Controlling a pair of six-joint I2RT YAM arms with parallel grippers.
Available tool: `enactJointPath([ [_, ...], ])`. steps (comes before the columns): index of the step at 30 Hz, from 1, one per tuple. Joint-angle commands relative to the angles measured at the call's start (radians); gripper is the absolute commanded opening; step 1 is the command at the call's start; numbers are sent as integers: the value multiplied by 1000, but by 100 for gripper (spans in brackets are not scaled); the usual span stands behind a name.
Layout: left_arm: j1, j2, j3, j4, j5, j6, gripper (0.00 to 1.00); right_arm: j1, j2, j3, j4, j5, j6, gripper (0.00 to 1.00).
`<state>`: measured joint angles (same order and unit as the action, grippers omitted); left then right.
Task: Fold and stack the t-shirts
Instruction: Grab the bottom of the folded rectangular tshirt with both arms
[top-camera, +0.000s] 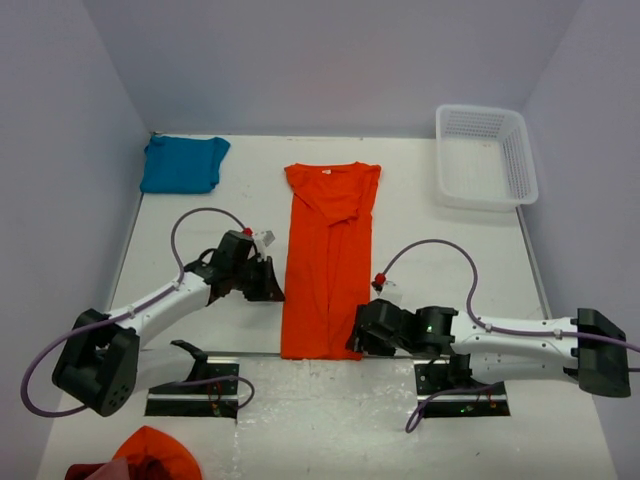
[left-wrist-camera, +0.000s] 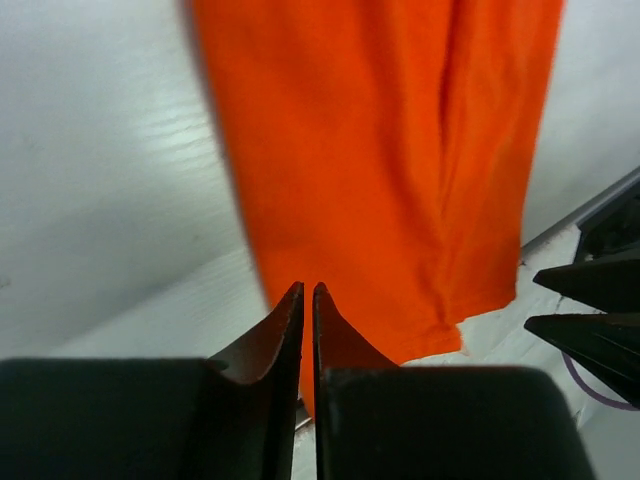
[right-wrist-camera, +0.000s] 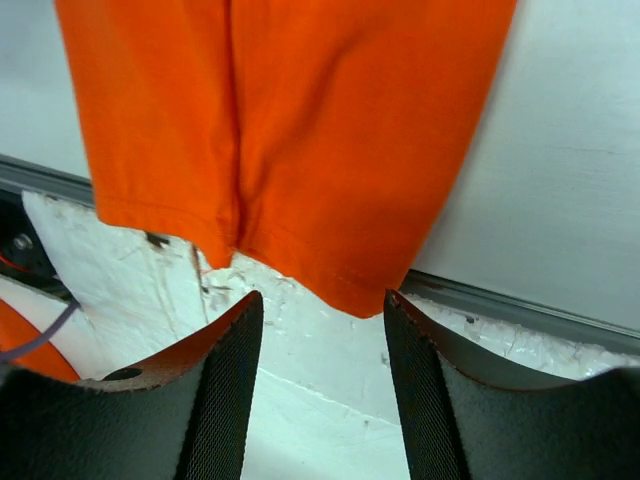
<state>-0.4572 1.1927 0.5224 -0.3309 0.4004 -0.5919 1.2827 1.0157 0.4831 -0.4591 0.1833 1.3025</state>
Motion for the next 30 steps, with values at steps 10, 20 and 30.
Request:
enactJointPath([
  [10, -228, 311, 310, 259, 136, 7, 0, 4, -78, 193, -360, 220, -5, 5],
  [20, -285, 642, 424, 385, 166, 20, 0, 4, -218, 131, -437, 222, 43, 0],
  [30, -267, 853, 567, 357, 150, 58, 0, 4, -192, 135, -441, 208, 40, 0],
])
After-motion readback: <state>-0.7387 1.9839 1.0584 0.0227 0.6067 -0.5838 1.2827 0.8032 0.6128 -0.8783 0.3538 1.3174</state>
